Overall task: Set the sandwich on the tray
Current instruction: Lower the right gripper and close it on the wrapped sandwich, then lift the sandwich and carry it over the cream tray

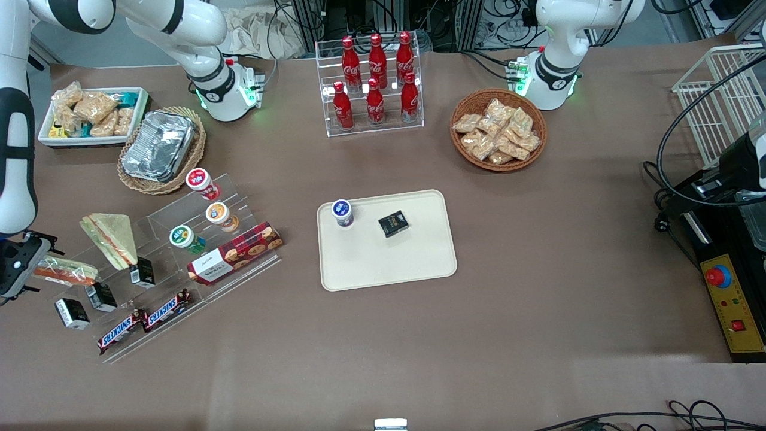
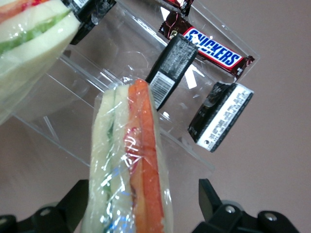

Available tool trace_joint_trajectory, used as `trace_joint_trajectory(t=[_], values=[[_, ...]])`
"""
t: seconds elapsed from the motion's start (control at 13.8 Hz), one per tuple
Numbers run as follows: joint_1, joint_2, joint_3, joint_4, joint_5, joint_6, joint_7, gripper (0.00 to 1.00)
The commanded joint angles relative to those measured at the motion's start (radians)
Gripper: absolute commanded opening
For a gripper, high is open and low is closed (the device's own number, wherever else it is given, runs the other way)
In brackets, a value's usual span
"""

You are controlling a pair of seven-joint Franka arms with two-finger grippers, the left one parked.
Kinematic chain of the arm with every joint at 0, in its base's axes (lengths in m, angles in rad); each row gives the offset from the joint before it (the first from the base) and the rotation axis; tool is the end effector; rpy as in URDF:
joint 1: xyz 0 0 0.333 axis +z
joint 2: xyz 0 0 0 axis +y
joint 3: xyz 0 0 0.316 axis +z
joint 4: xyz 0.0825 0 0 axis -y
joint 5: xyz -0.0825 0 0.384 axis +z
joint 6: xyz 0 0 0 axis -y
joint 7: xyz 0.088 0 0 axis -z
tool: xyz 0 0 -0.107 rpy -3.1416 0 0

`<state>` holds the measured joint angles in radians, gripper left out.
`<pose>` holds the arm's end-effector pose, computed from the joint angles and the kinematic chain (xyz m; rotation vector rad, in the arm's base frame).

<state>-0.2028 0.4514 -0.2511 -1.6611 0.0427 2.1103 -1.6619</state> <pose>0.6120 -0.2756 0.3549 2.5443 1.7614 -0.0874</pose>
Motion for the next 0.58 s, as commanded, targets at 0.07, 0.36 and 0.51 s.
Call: trace_joint_trajectory(t=[0.07,0.36,0.51], values=[[-0.015,0.006,0.009,-0.008,0.034,0.017,-0.032,0.56],[-0.007,-0.02,0.009,-0.008,0.034,0.004,-0.059,0.14],[-0.007,-0.037,0.012,-0.005,0.035,0.004,-0.059,0.13]])
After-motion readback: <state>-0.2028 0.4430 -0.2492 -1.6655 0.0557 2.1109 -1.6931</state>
